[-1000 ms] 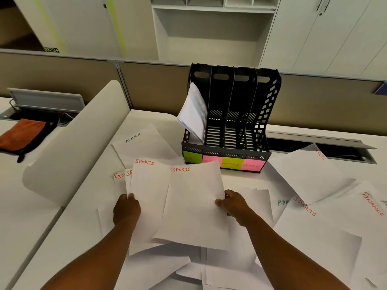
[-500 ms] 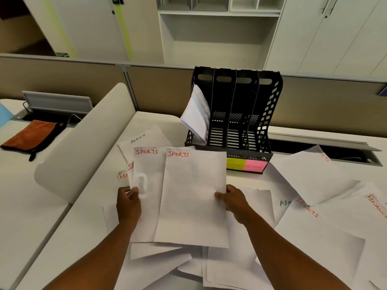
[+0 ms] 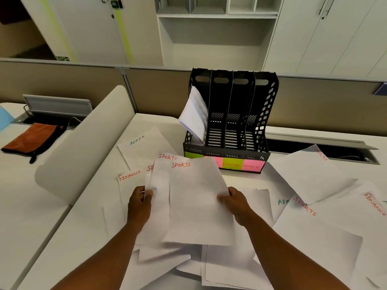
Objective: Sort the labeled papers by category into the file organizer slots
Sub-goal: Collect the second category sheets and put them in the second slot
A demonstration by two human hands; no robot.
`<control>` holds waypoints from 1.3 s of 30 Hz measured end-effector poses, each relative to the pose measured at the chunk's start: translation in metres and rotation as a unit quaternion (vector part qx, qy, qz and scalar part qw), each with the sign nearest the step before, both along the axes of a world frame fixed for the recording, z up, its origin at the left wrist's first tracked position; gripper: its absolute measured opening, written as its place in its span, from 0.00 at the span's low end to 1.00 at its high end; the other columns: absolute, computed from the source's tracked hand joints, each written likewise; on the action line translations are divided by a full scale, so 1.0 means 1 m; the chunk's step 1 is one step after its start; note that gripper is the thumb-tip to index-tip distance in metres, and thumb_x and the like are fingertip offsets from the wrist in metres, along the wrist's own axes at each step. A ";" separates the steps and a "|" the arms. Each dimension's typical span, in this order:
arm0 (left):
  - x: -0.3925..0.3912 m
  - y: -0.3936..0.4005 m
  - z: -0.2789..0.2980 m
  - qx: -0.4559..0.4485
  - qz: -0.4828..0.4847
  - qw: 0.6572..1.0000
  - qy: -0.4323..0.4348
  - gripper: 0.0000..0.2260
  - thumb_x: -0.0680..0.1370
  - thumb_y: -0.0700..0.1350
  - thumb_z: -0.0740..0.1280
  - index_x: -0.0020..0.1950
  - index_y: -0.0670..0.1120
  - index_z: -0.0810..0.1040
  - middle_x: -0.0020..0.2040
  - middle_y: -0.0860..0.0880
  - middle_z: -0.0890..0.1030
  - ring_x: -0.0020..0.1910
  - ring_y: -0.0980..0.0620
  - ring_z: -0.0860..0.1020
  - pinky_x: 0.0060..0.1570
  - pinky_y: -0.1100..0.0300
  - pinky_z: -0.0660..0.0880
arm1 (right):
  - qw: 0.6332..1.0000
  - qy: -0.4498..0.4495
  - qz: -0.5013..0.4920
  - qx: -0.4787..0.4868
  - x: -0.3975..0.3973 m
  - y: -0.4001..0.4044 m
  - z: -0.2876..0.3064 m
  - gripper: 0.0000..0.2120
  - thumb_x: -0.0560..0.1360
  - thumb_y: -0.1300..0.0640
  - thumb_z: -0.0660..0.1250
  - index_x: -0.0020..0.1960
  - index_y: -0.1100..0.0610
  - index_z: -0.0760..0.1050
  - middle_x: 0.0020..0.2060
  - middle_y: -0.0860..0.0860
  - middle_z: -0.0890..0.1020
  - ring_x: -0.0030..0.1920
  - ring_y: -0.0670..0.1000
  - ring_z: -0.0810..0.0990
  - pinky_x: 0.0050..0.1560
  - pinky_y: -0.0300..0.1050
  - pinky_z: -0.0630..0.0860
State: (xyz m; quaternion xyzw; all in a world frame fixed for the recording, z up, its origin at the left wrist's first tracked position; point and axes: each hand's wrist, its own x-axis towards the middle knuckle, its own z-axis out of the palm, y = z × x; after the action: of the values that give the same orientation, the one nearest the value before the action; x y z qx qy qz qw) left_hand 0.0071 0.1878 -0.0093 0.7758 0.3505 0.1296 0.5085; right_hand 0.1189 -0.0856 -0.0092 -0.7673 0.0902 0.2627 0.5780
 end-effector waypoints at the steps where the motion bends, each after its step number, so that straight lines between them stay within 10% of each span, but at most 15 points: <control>1: 0.001 -0.002 0.001 -0.017 -0.004 1.000 -0.001 0.12 0.81 0.47 0.63 0.62 0.44 0.74 0.58 0.47 0.77 0.56 0.47 0.75 0.58 0.54 0.72 | 1.000 0.002 -0.005 0.000 0.000 -0.001 0.000 0.11 0.73 0.60 0.68 0.55 0.58 0.75 0.49 0.57 0.81 0.47 0.57 0.80 0.50 0.53 0.80; 11: 0.020 -0.023 0.005 -0.157 -0.093 0.979 0.096 0.15 0.79 0.50 0.65 0.63 0.46 0.77 0.59 0.44 0.80 0.59 0.42 0.77 0.64 0.43 0.73 | 0.999 0.029 -0.030 -0.007 0.004 -0.014 -0.002 0.11 0.72 0.55 0.72 0.51 0.56 0.75 0.48 0.55 0.81 0.47 0.58 0.81 0.51 0.56 0.80; 33: 0.029 -0.010 0.022 -0.283 -0.052 0.956 -0.053 0.15 0.73 0.48 0.71 0.59 0.47 0.80 0.56 0.48 0.84 0.58 0.45 0.80 0.60 0.48 0.76 | 0.991 0.029 -0.086 0.100 0.015 0.005 0.016 0.19 0.68 0.58 0.76 0.56 0.56 0.74 0.50 0.54 0.82 0.46 0.57 0.83 0.45 0.52 0.82; 39: 0.033 -0.016 0.012 -0.352 -0.098 0.929 0.052 0.21 0.75 0.57 0.67 0.62 0.45 0.77 0.56 0.46 0.83 0.54 0.45 0.82 0.54 0.49 0.77 | 0.999 -0.015 -0.036 -0.025 0.019 -0.015 0.014 0.14 0.72 0.58 0.69 0.57 0.52 0.76 0.50 0.53 0.81 0.46 0.56 0.81 0.44 0.47 0.80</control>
State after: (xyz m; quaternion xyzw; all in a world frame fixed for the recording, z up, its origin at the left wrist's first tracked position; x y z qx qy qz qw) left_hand 0.0398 0.1715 0.0029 0.5832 0.3216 -0.0934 0.7401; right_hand 0.1375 -0.1005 0.0052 -0.7818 0.1157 0.2277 0.5688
